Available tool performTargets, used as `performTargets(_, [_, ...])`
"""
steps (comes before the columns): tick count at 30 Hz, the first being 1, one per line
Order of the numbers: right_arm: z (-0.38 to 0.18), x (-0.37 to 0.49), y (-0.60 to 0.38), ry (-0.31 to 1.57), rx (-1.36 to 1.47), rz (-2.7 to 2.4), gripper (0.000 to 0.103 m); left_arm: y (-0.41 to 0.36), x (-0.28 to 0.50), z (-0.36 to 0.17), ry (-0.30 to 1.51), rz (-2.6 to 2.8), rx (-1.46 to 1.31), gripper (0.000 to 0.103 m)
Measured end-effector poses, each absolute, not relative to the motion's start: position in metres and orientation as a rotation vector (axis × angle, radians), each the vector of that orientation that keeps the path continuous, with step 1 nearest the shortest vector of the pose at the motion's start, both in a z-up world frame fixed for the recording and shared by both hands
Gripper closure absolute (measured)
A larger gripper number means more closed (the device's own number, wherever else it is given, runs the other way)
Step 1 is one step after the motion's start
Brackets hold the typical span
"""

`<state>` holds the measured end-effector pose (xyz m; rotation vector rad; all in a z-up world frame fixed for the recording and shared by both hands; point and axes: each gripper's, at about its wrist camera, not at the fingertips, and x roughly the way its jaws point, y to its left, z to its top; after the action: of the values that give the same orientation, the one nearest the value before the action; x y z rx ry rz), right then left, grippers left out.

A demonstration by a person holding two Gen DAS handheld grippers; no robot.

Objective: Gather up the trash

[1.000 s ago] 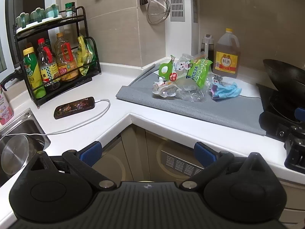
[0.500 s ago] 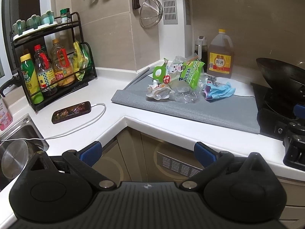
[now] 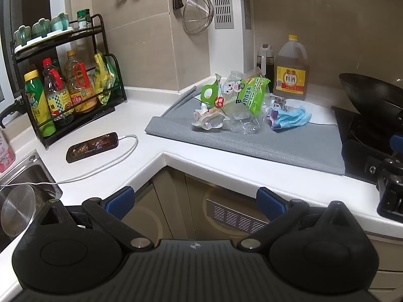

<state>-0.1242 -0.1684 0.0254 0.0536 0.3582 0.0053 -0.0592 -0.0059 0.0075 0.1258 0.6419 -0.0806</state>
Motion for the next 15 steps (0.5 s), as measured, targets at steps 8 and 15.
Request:
performTargets(8, [0.0251, -0.1214, -0.1729, 0.36, 0.06, 0.005, 0.0, -0.006, -0.0576, 0.0078, 0.64, -0.086, 0.122, 0.0])
performTargets(15, [0.0252, -0.1224, -0.1734, 0.356, 0.064, 0.003, 0.0, -0.0067, -0.0569, 0.0106, 0.655, -0.091, 0.125, 0.0])
